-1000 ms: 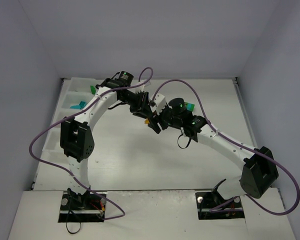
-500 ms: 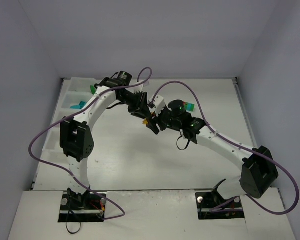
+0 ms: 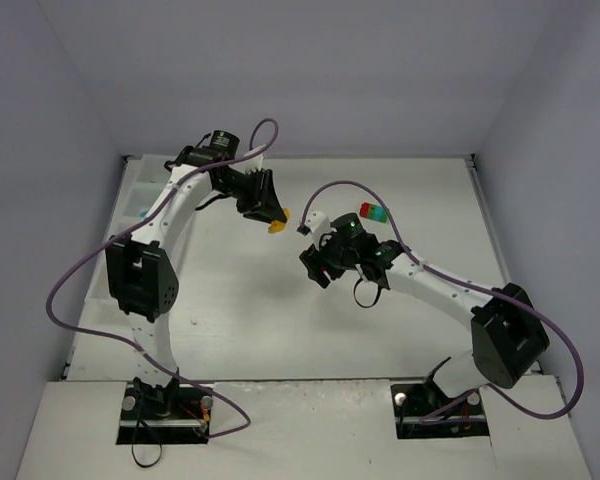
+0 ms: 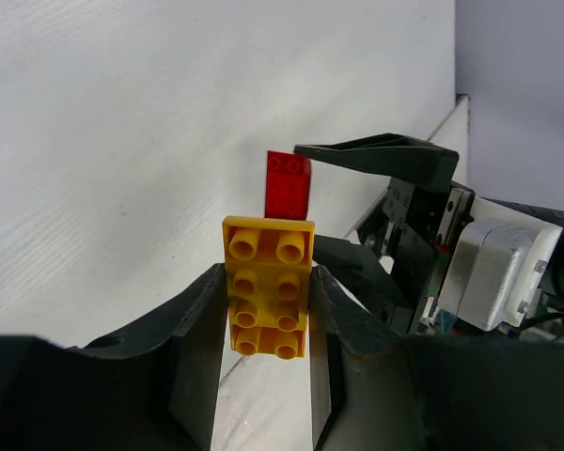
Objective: Sort the legos into containers by color
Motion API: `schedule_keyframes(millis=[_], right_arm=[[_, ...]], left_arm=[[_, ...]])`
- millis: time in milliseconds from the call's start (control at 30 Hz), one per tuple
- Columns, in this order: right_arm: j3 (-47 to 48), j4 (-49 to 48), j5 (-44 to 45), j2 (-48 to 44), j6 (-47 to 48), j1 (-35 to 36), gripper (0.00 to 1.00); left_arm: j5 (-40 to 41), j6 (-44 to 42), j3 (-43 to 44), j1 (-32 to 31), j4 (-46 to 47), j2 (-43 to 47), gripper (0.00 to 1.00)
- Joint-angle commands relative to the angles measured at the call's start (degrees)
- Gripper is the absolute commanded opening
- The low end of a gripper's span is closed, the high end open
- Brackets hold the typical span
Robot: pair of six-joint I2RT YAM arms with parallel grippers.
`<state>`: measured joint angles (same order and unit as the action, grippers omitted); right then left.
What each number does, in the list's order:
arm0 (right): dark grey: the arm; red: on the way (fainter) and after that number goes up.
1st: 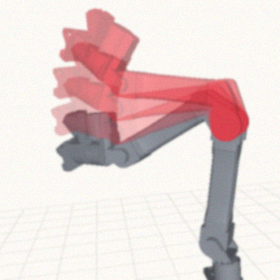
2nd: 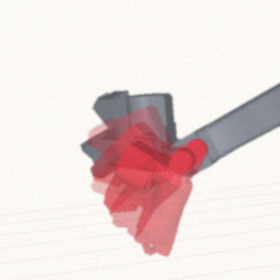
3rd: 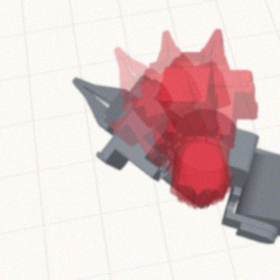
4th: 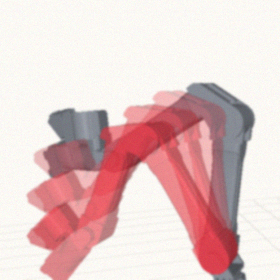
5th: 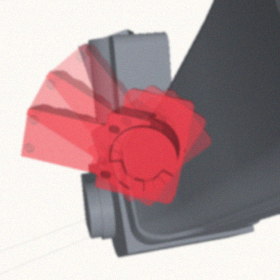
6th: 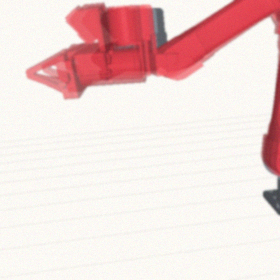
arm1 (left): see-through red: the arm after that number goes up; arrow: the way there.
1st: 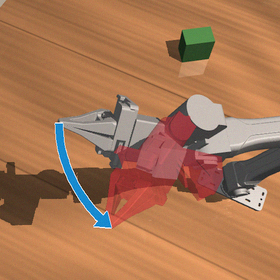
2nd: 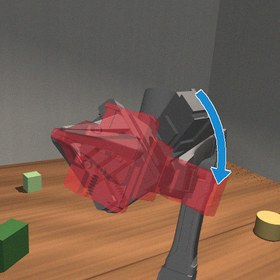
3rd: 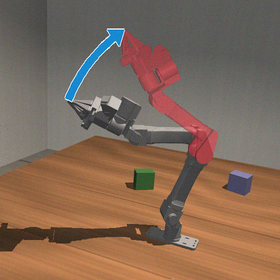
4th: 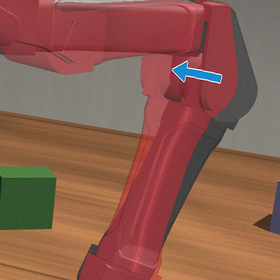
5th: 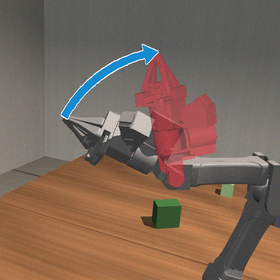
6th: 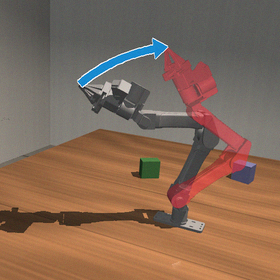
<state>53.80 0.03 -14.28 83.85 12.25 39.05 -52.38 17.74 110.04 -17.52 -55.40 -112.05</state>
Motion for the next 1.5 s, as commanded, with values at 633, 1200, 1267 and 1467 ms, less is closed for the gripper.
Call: schedule_keyframes(millis=[633,1200,1267,1467], right_arm=[[3.0,-5.1,-4.9,-2.5,-4.0,-0.5,0.00],[2.0,-5.9,-4.3,-4.0,-3.2,-1.2,0.00],[2.0,-6.1,-4.9,-4.0,-3.1,-1.2,0.00],[2.9,-6.4,-6.1,-4.6,-3.0,-1.2,0.00]], left_arm=[[55.9,12.6,-42.7,32.5,13.3,37.7,0.00],[63.1,15.5,-44.5,35.8,17.5,33.5,0.56],[61.2,15.8,-43.9,35.8,17.0,34.1,0.69],[55.2,16.5,-41.0,35.2,15.3,37.1,0.75]])
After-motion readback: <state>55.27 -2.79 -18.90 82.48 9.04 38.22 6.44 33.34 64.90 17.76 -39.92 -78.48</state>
